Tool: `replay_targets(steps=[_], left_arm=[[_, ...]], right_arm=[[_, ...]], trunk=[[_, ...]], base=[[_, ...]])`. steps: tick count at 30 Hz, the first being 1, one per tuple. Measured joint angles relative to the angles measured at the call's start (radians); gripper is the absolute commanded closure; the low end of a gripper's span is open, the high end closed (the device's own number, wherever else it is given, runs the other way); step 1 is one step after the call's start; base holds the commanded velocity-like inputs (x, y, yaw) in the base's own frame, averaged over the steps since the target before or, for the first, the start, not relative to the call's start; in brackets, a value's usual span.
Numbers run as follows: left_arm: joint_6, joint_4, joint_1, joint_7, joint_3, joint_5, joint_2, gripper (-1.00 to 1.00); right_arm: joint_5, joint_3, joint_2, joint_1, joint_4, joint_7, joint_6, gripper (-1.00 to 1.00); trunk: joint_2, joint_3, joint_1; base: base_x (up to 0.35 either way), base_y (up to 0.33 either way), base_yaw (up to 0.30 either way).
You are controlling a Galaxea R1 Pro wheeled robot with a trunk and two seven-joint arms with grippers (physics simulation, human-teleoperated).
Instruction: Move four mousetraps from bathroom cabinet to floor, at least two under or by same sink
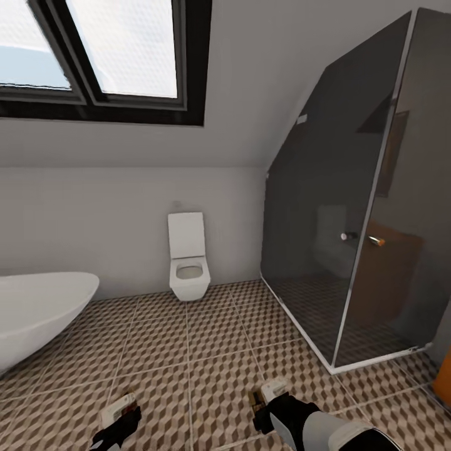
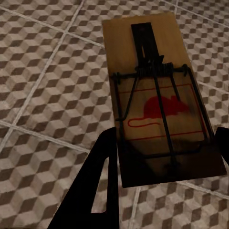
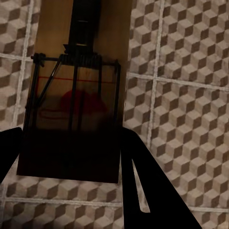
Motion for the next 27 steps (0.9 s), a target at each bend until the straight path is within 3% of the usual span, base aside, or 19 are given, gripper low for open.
replay_targets(steps=[27], left_arm=[[0.000, 0.001, 0.000, 0.000, 0.000, 0.000, 0.000, 1.00]], right_arm=[[0.000, 0.000, 0.000, 0.000, 0.000, 0.000, 0.004, 1.00]], trunk=[[0.000, 0.000, 0.000]], base=[[0.000, 0.000, 0.300]])
